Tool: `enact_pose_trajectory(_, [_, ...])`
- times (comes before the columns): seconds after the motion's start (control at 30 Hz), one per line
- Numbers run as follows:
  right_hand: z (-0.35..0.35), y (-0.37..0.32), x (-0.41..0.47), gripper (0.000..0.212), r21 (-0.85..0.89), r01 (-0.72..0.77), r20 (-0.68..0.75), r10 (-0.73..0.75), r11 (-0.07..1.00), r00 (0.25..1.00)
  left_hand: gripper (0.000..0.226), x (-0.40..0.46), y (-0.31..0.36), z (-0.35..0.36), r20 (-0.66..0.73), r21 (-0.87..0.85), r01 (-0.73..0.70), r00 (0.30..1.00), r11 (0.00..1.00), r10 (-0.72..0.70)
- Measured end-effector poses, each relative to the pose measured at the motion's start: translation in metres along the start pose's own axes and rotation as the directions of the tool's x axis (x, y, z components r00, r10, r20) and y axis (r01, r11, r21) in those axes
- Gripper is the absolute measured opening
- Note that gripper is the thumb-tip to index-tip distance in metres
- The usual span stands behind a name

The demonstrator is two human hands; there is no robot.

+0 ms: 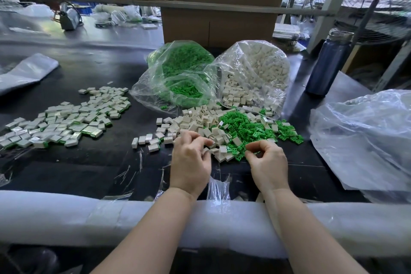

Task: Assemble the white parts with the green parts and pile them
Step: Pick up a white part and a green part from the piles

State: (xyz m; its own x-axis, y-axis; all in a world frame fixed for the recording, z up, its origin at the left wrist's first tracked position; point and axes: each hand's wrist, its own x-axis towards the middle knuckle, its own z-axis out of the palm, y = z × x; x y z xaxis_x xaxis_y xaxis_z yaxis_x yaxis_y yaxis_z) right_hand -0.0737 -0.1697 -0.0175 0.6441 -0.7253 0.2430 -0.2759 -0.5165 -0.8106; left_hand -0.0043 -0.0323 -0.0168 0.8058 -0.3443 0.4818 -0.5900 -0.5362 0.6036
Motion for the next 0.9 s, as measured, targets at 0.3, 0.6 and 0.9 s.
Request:
enact_pose_trajectory(0.3, [0.0022,-0.0028,-0.0029,0.016,-0.18,0.072,0.089,-0.057,0.981,0.994,0.039,-0.0019,-0.0036,0.0101,0.265,0.205,-0.11,0.963,0.972,0.053])
enact_pose_trajectory(0.6, [0.0025,-0.0042,-0.0041,0.017,-0.334,0.019,0.124,0.024,0.942,0.992,0.025,-0.0005,-0.004,0.0085,0.215,0.138,-0.076,0.976,0.987,0.045])
enact_pose_trajectory(0.9, [0.0038,-0.0027,-0.0028,0.014,-0.311,0.043,0.079,-0.019,0.949,0.997,0.03,-0.0008,-0.0047,0.0095,0.247,0.108,-0.056,0.969,0.993,0.027])
